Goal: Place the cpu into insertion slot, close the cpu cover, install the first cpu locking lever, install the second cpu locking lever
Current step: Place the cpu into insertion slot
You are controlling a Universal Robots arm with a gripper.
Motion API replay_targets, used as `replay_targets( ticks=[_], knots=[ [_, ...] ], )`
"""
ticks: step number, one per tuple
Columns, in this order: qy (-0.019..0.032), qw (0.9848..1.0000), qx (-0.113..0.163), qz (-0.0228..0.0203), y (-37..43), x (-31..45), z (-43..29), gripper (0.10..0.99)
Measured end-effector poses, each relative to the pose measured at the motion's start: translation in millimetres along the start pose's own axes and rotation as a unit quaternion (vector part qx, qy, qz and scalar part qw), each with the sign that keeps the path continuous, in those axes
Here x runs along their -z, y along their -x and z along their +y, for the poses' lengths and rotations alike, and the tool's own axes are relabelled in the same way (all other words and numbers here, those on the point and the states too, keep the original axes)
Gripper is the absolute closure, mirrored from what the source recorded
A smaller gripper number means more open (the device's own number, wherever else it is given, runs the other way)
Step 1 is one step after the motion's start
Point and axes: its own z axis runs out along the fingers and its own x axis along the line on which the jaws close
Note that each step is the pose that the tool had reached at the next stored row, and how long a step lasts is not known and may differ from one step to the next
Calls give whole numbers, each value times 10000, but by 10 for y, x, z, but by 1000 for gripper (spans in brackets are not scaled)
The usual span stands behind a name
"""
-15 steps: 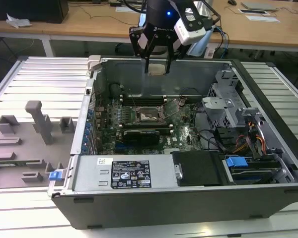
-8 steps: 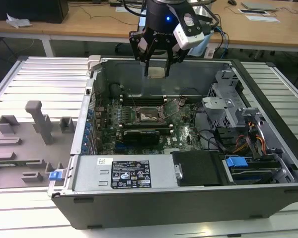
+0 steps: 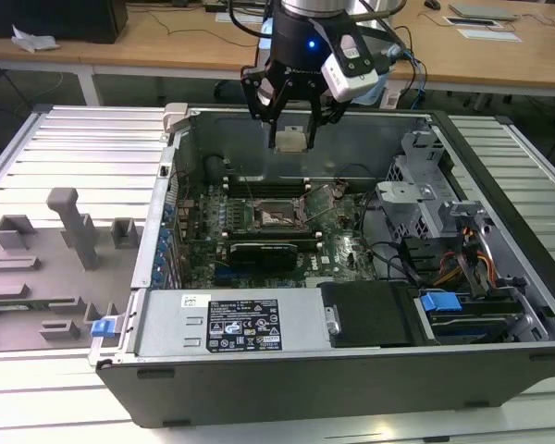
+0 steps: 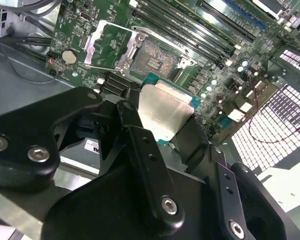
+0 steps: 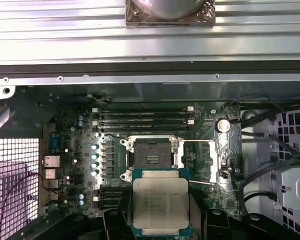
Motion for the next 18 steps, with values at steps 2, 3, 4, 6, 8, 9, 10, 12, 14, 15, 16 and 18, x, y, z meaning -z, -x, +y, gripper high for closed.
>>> replay_targets(
  ticks=[2, 3, 4, 6, 8, 9, 10, 12, 14, 15, 16, 18],
  knots=[
    [-3, 10000, 0, 0, 1, -33, -3, 545],
    [-4, 10000, 0, 0, 1, -41, -3, 545],
    [-4, 10000, 0, 0, 1, -46, -4, 545],
    [-7, 10000, 0, 0, 1, -64, -5, 545],
    [-8, 10000, 0, 0, 2, -77, -6, 545],
    [-10, 10000, 0, 0, 2, -82, -7, 545],
    [-11, 10000, 0, 0, 2, -92, -7, 545],
    [-14, 10000, 0, 0, 2, -108, -9, 545],
    [-17, 10000, 0, 0, 2, -124, -10, 545],
    [-19, 10000, -1, -1, 3, -133, -11, 545],
    [-20, 10000, -1, 0, 3, -140, -11, 545],
    [-35, 10000, -5, -1, 3, -175, -14, 545]
  ],
)
